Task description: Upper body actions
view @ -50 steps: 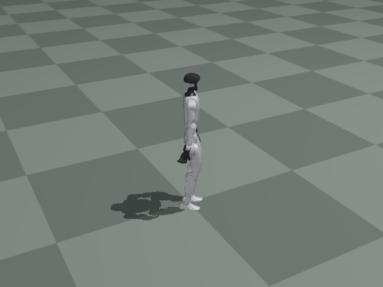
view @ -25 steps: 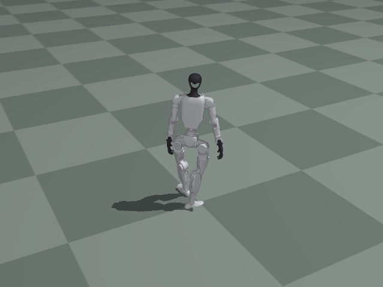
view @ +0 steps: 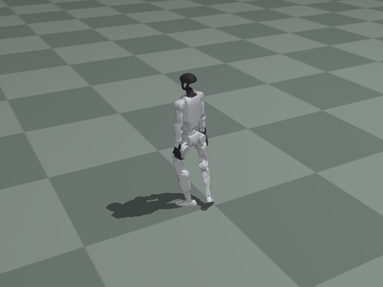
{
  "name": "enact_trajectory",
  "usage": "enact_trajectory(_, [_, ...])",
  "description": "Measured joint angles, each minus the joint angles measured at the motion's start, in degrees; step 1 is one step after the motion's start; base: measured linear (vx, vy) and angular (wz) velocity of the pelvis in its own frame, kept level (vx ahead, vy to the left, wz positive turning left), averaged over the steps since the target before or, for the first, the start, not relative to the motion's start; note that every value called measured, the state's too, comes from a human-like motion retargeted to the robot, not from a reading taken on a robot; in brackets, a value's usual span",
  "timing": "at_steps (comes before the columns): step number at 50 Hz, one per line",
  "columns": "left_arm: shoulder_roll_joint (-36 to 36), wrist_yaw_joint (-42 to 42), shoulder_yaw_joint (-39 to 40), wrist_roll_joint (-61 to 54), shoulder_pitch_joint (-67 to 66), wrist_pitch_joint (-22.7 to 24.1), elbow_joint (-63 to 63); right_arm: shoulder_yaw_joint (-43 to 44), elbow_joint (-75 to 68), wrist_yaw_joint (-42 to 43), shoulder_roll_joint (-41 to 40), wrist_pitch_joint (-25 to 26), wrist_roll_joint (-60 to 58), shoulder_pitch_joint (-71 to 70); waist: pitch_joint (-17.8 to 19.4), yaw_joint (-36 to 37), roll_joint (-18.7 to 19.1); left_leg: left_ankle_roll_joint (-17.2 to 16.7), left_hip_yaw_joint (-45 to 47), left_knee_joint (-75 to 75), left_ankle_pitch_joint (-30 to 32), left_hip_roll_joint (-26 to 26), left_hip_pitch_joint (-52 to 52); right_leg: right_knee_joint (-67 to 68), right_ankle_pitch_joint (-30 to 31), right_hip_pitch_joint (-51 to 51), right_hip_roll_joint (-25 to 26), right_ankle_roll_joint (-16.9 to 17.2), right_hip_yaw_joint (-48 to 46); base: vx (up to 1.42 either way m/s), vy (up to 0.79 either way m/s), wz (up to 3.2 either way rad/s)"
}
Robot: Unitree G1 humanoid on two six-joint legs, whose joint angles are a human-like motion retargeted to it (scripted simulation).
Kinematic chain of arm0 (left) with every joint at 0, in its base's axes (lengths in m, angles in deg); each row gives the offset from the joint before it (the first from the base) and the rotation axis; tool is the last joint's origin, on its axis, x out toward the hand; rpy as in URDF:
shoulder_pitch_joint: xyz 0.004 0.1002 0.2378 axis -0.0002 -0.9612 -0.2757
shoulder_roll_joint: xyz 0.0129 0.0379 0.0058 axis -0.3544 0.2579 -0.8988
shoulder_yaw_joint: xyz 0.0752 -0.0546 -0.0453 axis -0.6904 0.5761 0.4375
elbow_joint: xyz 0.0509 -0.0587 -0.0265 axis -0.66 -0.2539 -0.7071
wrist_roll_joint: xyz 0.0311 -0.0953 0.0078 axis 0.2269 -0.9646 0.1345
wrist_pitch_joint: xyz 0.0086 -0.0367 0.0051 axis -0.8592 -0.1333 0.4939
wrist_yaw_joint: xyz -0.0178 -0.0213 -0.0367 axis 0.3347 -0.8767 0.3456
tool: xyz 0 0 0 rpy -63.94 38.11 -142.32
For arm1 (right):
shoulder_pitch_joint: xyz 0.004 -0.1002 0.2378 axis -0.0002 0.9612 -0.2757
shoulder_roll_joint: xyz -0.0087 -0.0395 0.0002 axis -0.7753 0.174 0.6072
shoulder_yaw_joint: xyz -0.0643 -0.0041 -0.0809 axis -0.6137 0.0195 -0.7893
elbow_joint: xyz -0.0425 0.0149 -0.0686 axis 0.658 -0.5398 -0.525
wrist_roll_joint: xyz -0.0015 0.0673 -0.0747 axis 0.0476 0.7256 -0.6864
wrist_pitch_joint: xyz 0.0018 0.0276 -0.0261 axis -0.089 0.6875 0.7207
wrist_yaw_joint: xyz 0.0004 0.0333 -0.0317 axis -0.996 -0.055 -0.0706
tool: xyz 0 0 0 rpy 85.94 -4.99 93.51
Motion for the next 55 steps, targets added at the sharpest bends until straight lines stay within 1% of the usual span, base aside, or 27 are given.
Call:
enact_trajectory(2, [-1.67, 0.0, -2.0, 1.42, 0.93, -0.29, -0.34, 0.1, 0.01, 0.45, -0.67, 0.01, 1.51, -1.05, 0.12, -2.19, -1.32, 0.78, -4.61, -2.25, 2.16, -2.78, -1.16, 2.68, -0.52, -7.07, 3.84, 4.21, 16.66, 0.07, -0.03, 1.92])
enact_trajectory(3, [-2.51, 0.24, -2.62, 2.39, 1.59, -0.57, -0.65, -0.11, 0.18, 0.12, -0.84, -0.27, 2.67, -1.68, 0.32, -2.66, -1.6, 0.98, -6.34, -3.15, 3.07, -3.52, -1.58, 2.32, -1.06, -9.24, 6.99, 6.1, 23.4, 0.0, -0.07, 1.73])
enact_trajectory(4, [-3.3, 0.49, -2.98, 3.41, 2.14, -0.88, -1.04, -0.45, 0.52, -0.39, -1.0, -0.51, 3.59, -2.19, 0.44, -3.49, -1.55, 1.14, -8.34, -3.8, 3.84, -3.96, -2.08, 1.32, -2.05, -10.47, 9.08, 6.55, 27.14, 0.01, -0.09, 1.67])
enact_trajectory(5, [-4.06, 0.74, -3.21, 4.46, 2.64, -1.21, -1.47, -0.86, 0.94, -0.99, -1.15, -0.71, 4.41, -2.64, 0.51, -4.49, -1.33, 1.28, -10.48, -4.34, 4.54, -4.24, -2.6, 0.0, -3.27, -11.24, 10.64, 6.28, 29.37, 0.05, -0.11, 1.7])
enact_trajectory(6, [-4.73, 0.77, -3.2, 5.33, 3.03, -1.62, -2.07, -1.2, 1.5, -1.37, -1.37, -0.77, 4.44, -2.91, 0.41, -5.34, -1.3, 1.39, -12.26, -4.62, 5.0, -4.65, -3.12, -2.38, -4.77, -11.57, 11.06, 5.66, 30.04, 0.08, -0.12, 1.65])
enact_trajectory(10, [-6.44, 0.14, -2.77, 7.84, 3.46, -3.79, -3.8, -2.57, 3.38, -1.26, -1.95, -1.31, 3.17, -3.17, 0.37, -6.89, -2.67, 1.58, -17.57, -4.94, 5.82, -7.48, -3.86, -15.59, -10.98, -11.34, 10.92, 2.36, 30.02, 0.11, -0.11, 1.31])
enact_trajectory(12, [-6.68, 0.16, -1.94, 8.38, 3.12, -4.44, -4.12, -3.37, 3.7, -1.0, -2.04, -1.38, 2.4, -3.26, 1.11, -6.37, -4.73, 1.8, -18.81, -5.15, 5.68, -10.3, -2.85, -22.27, -12.51, -11.76, 10.61, 3.61, 32.48, 0.13, -0.09, 0.88])
enact_trajectory(13, [-6.73, 0.3, -1.46, 8.38, 2.79, -4.47, -4.28, -3.78, 3.73, -1.04, -2.09, -1.34, 1.91, -3.29, 1.7, -5.9, -5.77, 1.91, -19.18, -5.42, 5.58, -11.71, -1.88, -24.97, -12.65, -12.21, 10.5, 4.97, 34.75, 0.15, -0.07, 0.62])
enact_trajectory(15, [-6.92, 0.45, -0.41, 7.91, 1.98, -4.27, -4.87, -4.54, 3.6, -1.54, -2.32, -1.1, 0.48, -3.53, 3.09, -4.5, -7.55, 1.93, -19.39, -6.43, 5.42, -14.03, 0.8, -29.73, -6.22, -12.92, 10.14, 7.58, 37.92, 0.19, -0.07, 0.23])
enact_trajectory(16, [-6.98, 0.22, 0.13, 7.62, 1.07, -4.2, -5.28, -5.08, 3.53, -1.81, -2.5, -0.98, -0.42, -3.22, 3.09, -3.35, -7.61, 1.66, -18.94, -7.01, 5.31, -14.07, 2.0, -30.34, -5.82, -12.79, 10.7, 6.75, 40.64, 0.22, -0.07, -0.25])
enact_trajectory(17, [-7.09, -0.2, 0.7, 7.38, 0.25, -4.19, -5.76, -5.52, 3.48, -2.14, -2.65, -0.87, -1.4, -2.97, 3.02, -2.17, -7.68, 1.42, -18.42, -7.52, 5.19, -14.15, 3.0, -30.46, -5.74, -12.46, 10.5, 6.23, 40.05, 0.2, -0.06, -0.52])
enact_trajectory(18, [-7.3, -1.01, 1.3, 7.26, -0.4, -4.31, -6.35, -5.75, 3.44, -2.61, -2.75, -0.75, -2.54, -2.84, 2.78, -0.9, -7.78, 1.24, -17.74, -7.92, 5.05, -14.28, 3.61, -29.64, -6.33, -11.73, 8.77, 6.35, 32.86, 0.17, -0.09, -0.34])
enact_trajectory(19, [-7.27, -1.56, 1.91, 7.23, -1.04, -4.61, -6.91, -5.71, 3.45, -3.0, -2.83, -0.72, -3.6, -2.68, 2.56, -0.33, -7.54, 1.13, -17.85, -8.11, 4.96, -14.21, 4.0, -29.97, -6.27, -11.09, 8.6, 6.36, 30.85, 0.13, -0.12, -0.04])
enact_trajectory(23, [-5.5, -1.26, 4.4, 4.72, -3.54, -5.28, -8.52, -5.59, 3.97, -3.42, -2.58, -0.95, -6.7, -2.38, 1.63, 1.04, -6.26, 0.57, -17.46, -8.03, 4.15, -13.36, 4.39, -32.06, -5.88, -9.74, 10.0, 5.88, 29.6, 0.04, -0.09, -0.12])
enact_trajectory(25, [-4.85, -2.19, 5.39, 2.77, -5.46, -5.0, -8.57, -6.17, 4.1, -2.85, -2.38, -1.2, -7.32, -1.95, 1.03, -0.46, -5.31, 0.1, -18.03, -7.67, 3.91, -12.56, 4.39, -31.8, -6.31, -9.76, 10.5, 5.88, 30.7, 0.08, -0.12, 0.25])
enact_trajectory(27, [-4.33, -3.44, 6.22, 2.54, -6.8, -5.43, -8.25, -6.27, 3.53, -1.95, -2.28, -1.12, -7.08, -1.54, 0.3, -2.75, -4.66, -0.33, -19.27, -7.17, 3.77, -12.2, 4.01, -32.42, -6.55, -9.33, 10.96, 5.5, 29.56, 0.05, -0.13, 0.5])
enact_trajectory(30, [-3.94, -3.41, 6.61, 3.97, -7.4, -5.84, -7.5, -5.04, 1.58, -1.24, -2.13, -0.63, -4.97, -1.26, 0.27, -2.85, -4.52, -1.22, -19.17, -6.36, 3.44, -11.73, 3.84, -32.79, -7.18, -8.77, 11.65, 4.55, 29.31, -0.05, -0.19, 0.13])
enact_trajectory(35, [-3.73, -3.03, 3.94, 5.55, -6.71, -6.11, -4.11, -1.92, -2.85, -1.6, -1.18, 1.09, -0.97, -0.37, 1.54, -1.73, -4.82, -2.71, -20.07, -3.66, 3.09, -11.54, 3.07, -32.16, -8.29, -8.39, 11.51, 3.79, 30.96, -0.06, -0.16, 0.23])
enact_trajectory(38, [-3.04, -0.84, 1.84, 6.46, -4.63, -6.01, -0.62, 0.09, -4.71, -0.12, -0.13, 2.34, 0.22, -0.61, 3.61, -1.12, -4.8, -4.1, -20.18, -0.44, 3.55, -11.52, 1.32, -32.63, -8.28, -8.23, 10.71, 3.68, 30.09, -0.19, -0.2, 0.48])
enact_trajectory(40, [-2.68, 0.96, -0.26, 6.56, -3.1, -5.16, 0.91, 1.04, -5.63, 0.94, 0.74, 2.56, 0.72, -0.33, 4.22, -0.97, -4.7, -5.83, -21.73, 2.33, 5.59, -11.42, -0.84, -33.13, -8.15, -8.48, 10.08, 3.73, 28.82, -0.2, -0.12, 0.78])
enact_trajectory(42, [-2.45, 1.62, -2.33, 7.04, -1.64, -4.5, 1.64, 1.7, -5.88, 1.5, 1.47, 3.03, 0.32, 0.51, 4.18, -1.06, -4.38, -8.1, -25.35, 4.71, 8.11, -11.81, -3.35, -33.79, -7.88, -8.65, 9.68, 3.89, 26.99, -0.16, -0.09, 0.89])
enact_trajectory(43, [-2.39, 1.34, -3.25, 7.43, -1.01, -4.35, 1.95, 1.93, -5.81, 1.82, 1.67, 3.32, -0.09, 0.98, 4.2, -0.9, -4.31, -8.84, -26.95, 5.58, 8.35, -12.13, -4.18, -33.99, -7.77, -8.68, 9.46, 3.95, 26.24, -0.13, -0.06, 0.61])
enact_trajectory(45, [-2.5, -0.41, -4.73, 8.22, -0.19, -4.14, 2.83, 2.04, -5.55, 2.84, 1.84, 3.59, -1.08, 1.68, 4.7, 0.15, -4.61, -8.81, -28.23, 6.51, 7.25, -12.3, -4.4, -34.05, -7.56, -8.64, 8.96, 3.87, 25.97, -0.09, -0.03, 0.12])
enact_trajectory(48, [-2.67, -3.13, -5.33, 9.17, -0.64, -3.21, 4.33, 1.51, -4.65, 4.47, 1.55, 3.17, -2.65, 2.19, 5.0, 0.99, -5.66, -4.58, -22.06, 5.3, 4.1, -10.68, -1.63, -33.88, -7.35, -8.53, 8.12, 3.7, 26.73, -0.03, 0.02, -0.32])
enact_trajectory(50, [-2.83, -3.62, -4.92, 9.41, -1.39, -2.57, 4.62, 1.39, -3.62, 4.55, 1.05, 2.31, -3.76, 2.43, 4.38, 0.51, -5.75, -2.8, -19.03, 3.94, 3.94, -9.62, 0.38, -33.64, -7.32, -8.7, 8.21, 3.73, 27.42, 0.05, 0.06, -0.34])
enact_trajectory(52, [-3.05, -3.21, -4.32, 9.47, -2.14, -2.43, 3.91, 1.58, -2.56, 3.31, 0.46, 1.19, -4.17, 2.73, 3.17, -0.55, -5.22, -3.63, -18.73, 2.36, 4.87, -8.96, 1.78, -33.52, -7.31, -8.94, 8.95, 3.83, 27.62, 0.1, 0.1, -0.24])
enact_trajectory(55, [-3.52, -2.96, -3.72, 9.66, -2.33, -2.99, 1.39, 2.48, -1.29, -0.12, -0.34, 0.16, -3.64, 2.98, 1.5, -1.72, -4.6, -3.74, -17.35, -1.78, 3.14, -8.71, 3.56, -33.53, -7.19, -9.38, 10.23, 3.98, 27.99, 0.11, 0.09, -0.22])
